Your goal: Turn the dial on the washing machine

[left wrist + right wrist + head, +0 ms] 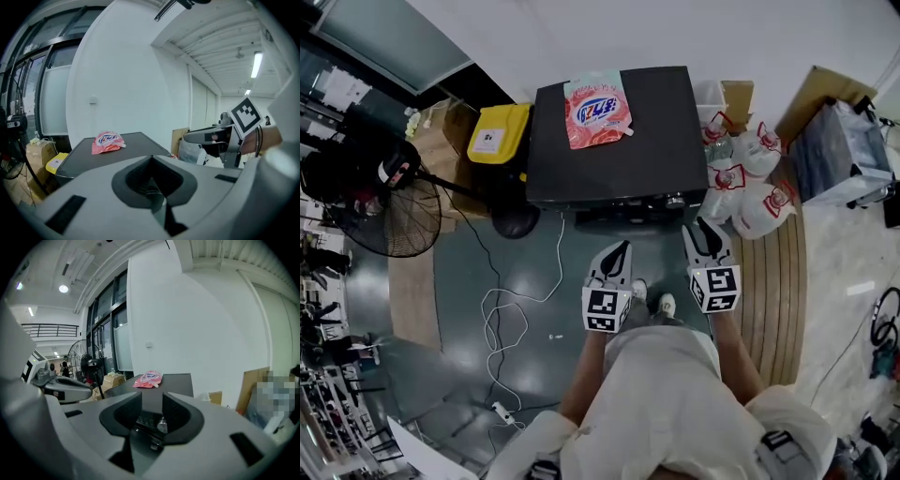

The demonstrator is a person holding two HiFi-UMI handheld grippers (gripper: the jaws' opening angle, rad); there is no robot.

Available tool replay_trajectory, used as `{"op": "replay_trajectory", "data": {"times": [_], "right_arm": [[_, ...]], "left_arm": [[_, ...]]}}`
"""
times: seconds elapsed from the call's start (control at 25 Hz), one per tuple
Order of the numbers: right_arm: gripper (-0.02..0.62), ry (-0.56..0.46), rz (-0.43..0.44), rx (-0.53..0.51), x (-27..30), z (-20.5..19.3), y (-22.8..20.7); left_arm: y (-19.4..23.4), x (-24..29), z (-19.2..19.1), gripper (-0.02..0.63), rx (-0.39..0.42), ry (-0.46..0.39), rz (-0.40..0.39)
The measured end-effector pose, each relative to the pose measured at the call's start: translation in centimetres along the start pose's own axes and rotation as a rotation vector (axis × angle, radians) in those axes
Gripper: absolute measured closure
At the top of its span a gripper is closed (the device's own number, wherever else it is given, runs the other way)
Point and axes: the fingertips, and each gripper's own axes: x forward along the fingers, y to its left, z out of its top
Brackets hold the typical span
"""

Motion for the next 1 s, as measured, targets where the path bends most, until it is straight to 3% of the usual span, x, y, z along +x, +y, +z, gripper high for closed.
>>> {"op": "replay_trajectory", "data": {"times": [0.48,1.0], "right_arm": [[0.417,0.116,-0.064,-0.024,5.2,-6.3,-1.2],[0.405,0.233,-0.177,0.034,8.9,-12.1,-3.0]], "left_arm": [[-0.1,5.4,-4.4,0.594,0.016,0.091,-0.122],[0.2,10.4,-7.0,0.594,0.028,0.139,-0.318]]}}
